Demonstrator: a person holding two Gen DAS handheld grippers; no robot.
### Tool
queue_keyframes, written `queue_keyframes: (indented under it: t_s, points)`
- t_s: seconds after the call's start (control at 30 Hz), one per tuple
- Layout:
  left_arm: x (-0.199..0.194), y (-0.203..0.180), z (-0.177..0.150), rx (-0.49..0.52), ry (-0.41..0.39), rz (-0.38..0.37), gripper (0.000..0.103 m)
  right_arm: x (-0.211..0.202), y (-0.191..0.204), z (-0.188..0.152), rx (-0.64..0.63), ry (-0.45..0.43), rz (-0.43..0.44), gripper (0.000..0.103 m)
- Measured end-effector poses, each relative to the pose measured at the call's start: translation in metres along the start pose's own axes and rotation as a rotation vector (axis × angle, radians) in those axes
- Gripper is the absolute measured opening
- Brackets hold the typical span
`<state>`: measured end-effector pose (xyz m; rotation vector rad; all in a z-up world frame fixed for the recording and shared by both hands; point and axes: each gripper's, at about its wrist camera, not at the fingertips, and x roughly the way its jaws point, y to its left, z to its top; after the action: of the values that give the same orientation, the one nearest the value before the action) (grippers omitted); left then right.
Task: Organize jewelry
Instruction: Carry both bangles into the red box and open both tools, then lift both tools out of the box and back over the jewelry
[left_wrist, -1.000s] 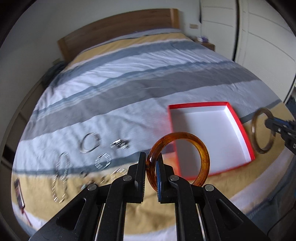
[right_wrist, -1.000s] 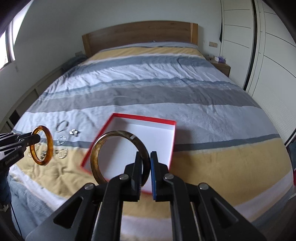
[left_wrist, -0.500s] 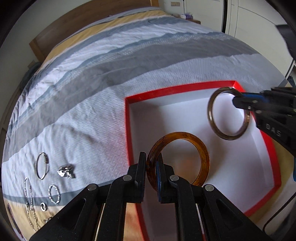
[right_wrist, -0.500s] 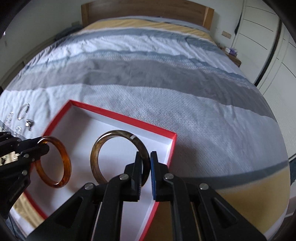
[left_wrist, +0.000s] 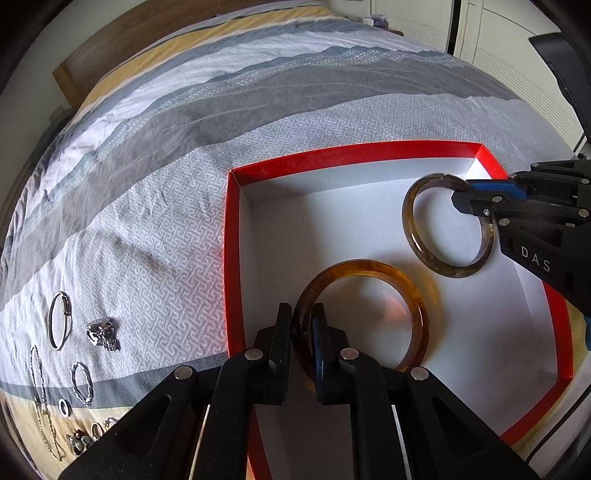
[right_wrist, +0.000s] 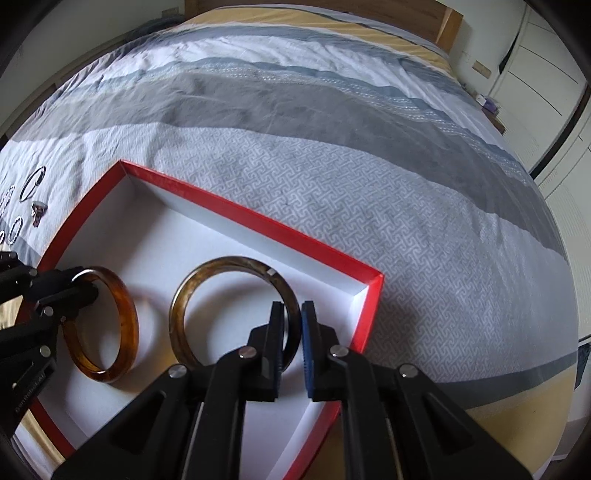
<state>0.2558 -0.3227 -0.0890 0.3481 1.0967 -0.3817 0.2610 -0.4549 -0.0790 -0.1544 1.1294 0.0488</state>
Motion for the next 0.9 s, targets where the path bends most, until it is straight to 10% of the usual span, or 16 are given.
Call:
queue_keyframes:
  t_s: [0.23,0.47,0.63,0.9]
  points:
    - [-0.016,0.001,0.000,-0.007,-0.019,-0.054,0.039,-0.028,-0.005,0.000,0.006,-0.030,-0.026,0.027]
    - [-0.096,0.018,-0.001,-0.048,-0.182,-0.073,0.039,-0.109,-0.025,-0.008,0.064,-0.118,-0.061,0.027]
    - [-0.188,0.045,-0.006,-0.048,-0.359,-0.004,0.039,-0.189,-0.031,-0.016,0.125,-0.228,-0.057,0.027]
    - [-0.290,0.103,-0.041,-0.083,-0.390,0.187,0.055,-0.301,-0.001,-0.037,0.139,-0.387,-0.029,0.027]
